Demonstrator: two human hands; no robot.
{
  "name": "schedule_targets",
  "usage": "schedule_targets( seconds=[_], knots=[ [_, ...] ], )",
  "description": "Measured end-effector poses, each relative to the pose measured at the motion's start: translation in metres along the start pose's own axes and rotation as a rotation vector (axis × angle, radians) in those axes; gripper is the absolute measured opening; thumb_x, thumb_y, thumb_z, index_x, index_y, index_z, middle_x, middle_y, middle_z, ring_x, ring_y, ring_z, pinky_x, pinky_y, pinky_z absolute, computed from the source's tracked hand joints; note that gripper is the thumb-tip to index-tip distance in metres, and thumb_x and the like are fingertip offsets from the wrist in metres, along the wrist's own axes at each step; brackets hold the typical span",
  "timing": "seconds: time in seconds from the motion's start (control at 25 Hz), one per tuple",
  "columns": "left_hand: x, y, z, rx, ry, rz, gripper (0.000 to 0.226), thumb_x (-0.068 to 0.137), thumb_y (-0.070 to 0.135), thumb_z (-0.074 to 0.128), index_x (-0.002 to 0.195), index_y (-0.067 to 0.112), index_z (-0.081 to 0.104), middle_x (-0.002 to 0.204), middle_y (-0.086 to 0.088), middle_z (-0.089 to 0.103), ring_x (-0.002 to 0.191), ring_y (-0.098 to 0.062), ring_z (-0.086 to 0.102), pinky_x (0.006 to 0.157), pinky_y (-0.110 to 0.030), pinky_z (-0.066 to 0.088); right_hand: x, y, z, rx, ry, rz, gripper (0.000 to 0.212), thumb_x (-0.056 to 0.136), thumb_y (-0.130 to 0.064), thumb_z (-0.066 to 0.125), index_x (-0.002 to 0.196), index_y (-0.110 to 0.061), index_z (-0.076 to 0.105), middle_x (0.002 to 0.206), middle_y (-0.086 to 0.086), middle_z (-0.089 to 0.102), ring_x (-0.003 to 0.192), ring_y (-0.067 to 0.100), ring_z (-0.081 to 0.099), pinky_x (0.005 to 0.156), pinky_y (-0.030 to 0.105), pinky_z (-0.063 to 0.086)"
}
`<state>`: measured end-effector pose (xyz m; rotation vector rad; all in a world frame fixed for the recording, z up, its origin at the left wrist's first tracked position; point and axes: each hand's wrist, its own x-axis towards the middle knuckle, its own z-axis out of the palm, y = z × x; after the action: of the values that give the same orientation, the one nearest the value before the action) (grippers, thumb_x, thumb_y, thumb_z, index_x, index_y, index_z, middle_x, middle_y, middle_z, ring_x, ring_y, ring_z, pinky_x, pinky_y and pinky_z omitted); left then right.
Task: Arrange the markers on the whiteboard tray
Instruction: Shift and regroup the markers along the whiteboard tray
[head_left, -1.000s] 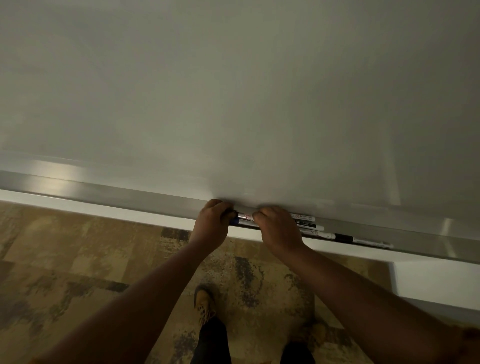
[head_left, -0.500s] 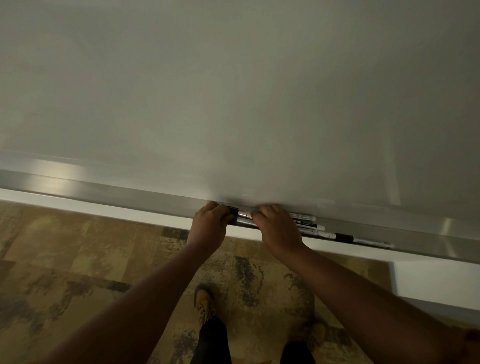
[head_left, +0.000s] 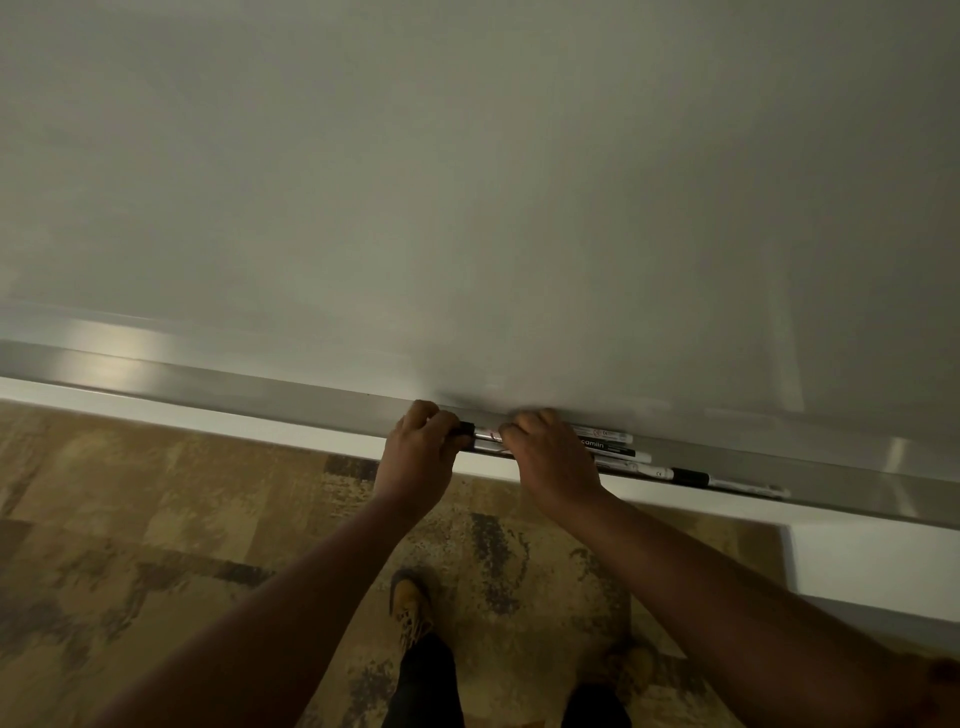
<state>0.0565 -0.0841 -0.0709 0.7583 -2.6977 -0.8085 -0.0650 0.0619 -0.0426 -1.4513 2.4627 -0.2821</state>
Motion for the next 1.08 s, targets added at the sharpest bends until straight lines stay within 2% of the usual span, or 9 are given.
schedule_targets(
  seconds=[0.12,0.28,0.4,0.52,0.68,0.84,1.08],
  knots=[
    [-0.001,-0.001,0.004,0.075,-0.010,0.094,0.024,0.089,0.018,0.069,0.112,0.012,0.070,0.117,-0.010,0.065,0.103,-0.029,0.058,0.082,-0.042,0.054,-0.002,0.002,-0.001,-0.014,-0.003,-0.012,0.024,0.091,-0.006,0.049,0.109,-0.012,0.062,0.106,0.009,0.064,0.101,0.032,0.052,0.077,0.044,0.048],
    [0.000,0.002,0.007,0.064,-0.041,0.134,0.025,0.088,0.014,0.070,0.113,0.010,0.071,0.111,-0.009,0.069,0.103,-0.029,0.059,0.082,-0.042,0.055,-0.008,0.003,-0.001,0.044,0.025,0.025,0.016,0.086,-0.004,0.054,0.099,-0.010,0.063,0.100,0.011,0.061,0.096,0.032,0.054,0.069,0.042,0.049],
    [0.003,0.003,0.005,0.068,-0.060,0.111,0.022,0.091,0.014,0.066,0.112,0.010,0.071,0.113,-0.008,0.068,0.103,-0.028,0.058,0.083,-0.040,0.054,-0.013,0.008,-0.002,0.014,0.067,0.045,0.021,0.079,-0.003,0.056,0.095,-0.011,0.066,0.093,0.010,0.067,0.091,0.033,0.058,0.066,0.039,0.051],
    [0.004,0.005,0.004,0.090,-0.078,0.131,0.023,0.093,0.016,0.063,0.115,0.012,0.070,0.118,-0.007,0.066,0.108,-0.029,0.056,0.088,-0.042,0.053,-0.016,0.013,-0.004,0.046,0.106,0.073,0.024,0.073,-0.002,0.051,0.090,-0.008,0.068,0.082,0.012,0.069,0.080,0.035,0.060,0.064,0.037,0.048],
    [0.003,0.014,0.006,0.161,-0.104,0.222,0.026,0.091,0.016,0.066,0.117,0.017,0.070,0.120,-0.007,0.067,0.112,-0.032,0.056,0.086,-0.047,0.054,-0.022,0.024,-0.005,0.096,0.135,0.098,0.033,0.075,0.006,0.059,0.104,-0.007,0.067,0.094,0.013,0.070,0.089,0.033,0.060,0.073,0.039,0.052],
    [0.003,0.018,0.008,0.151,-0.086,0.202,0.021,0.091,0.015,0.066,0.111,0.017,0.072,0.115,-0.006,0.069,0.108,-0.030,0.057,0.082,-0.044,0.055,-0.041,0.047,-0.010,0.063,0.161,0.137,0.030,0.073,0.002,0.072,0.102,-0.007,0.070,0.096,0.010,0.072,0.090,0.032,0.062,0.076,0.037,0.052],
    [0.001,0.026,0.015,0.158,-0.039,0.147,0.017,0.091,0.019,0.066,0.106,0.014,0.072,0.109,-0.007,0.070,0.103,-0.031,0.058,0.080,-0.043,0.054,-0.068,0.076,-0.012,0.066,0.127,0.189,0.027,0.080,0.000,0.068,0.106,-0.005,0.072,0.107,0.011,0.071,0.099,0.034,0.058,0.081,0.039,0.054]
  ],
)
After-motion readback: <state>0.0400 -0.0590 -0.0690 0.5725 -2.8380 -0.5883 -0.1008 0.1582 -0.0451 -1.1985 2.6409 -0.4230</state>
